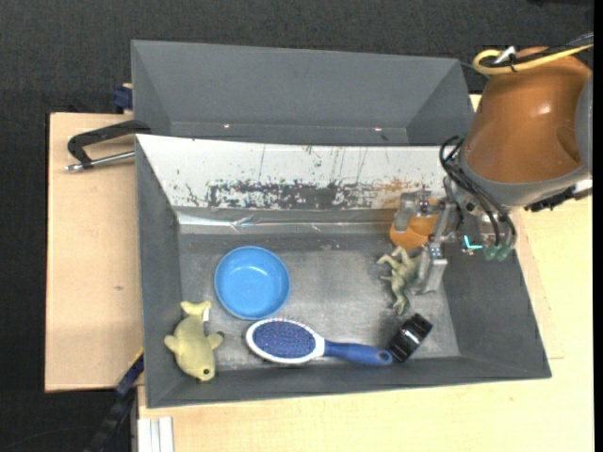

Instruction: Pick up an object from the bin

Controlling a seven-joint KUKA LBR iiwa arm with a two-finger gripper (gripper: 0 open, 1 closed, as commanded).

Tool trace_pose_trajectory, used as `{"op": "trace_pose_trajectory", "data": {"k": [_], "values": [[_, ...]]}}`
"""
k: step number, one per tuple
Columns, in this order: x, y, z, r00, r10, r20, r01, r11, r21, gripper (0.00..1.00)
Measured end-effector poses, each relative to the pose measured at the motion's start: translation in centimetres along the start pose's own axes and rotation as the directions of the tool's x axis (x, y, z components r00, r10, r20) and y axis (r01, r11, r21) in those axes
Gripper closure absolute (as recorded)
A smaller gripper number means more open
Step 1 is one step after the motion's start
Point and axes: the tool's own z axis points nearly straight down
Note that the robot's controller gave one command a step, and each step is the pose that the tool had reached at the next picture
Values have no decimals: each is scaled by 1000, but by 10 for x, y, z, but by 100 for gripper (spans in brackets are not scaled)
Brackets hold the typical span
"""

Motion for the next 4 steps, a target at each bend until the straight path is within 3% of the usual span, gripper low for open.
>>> {"op": "trace_pose_trajectory", "data": {"k": [1,2,3,4], "values": [[38,-54,93,970,-243,1,243,970,1,0],[37,-36,142,850,-526,7,526,850,6,0],[40,33,146,535,-845,5,845,536,5,0],[40,31,146,538,-843,4,843,538,6,100]]}}
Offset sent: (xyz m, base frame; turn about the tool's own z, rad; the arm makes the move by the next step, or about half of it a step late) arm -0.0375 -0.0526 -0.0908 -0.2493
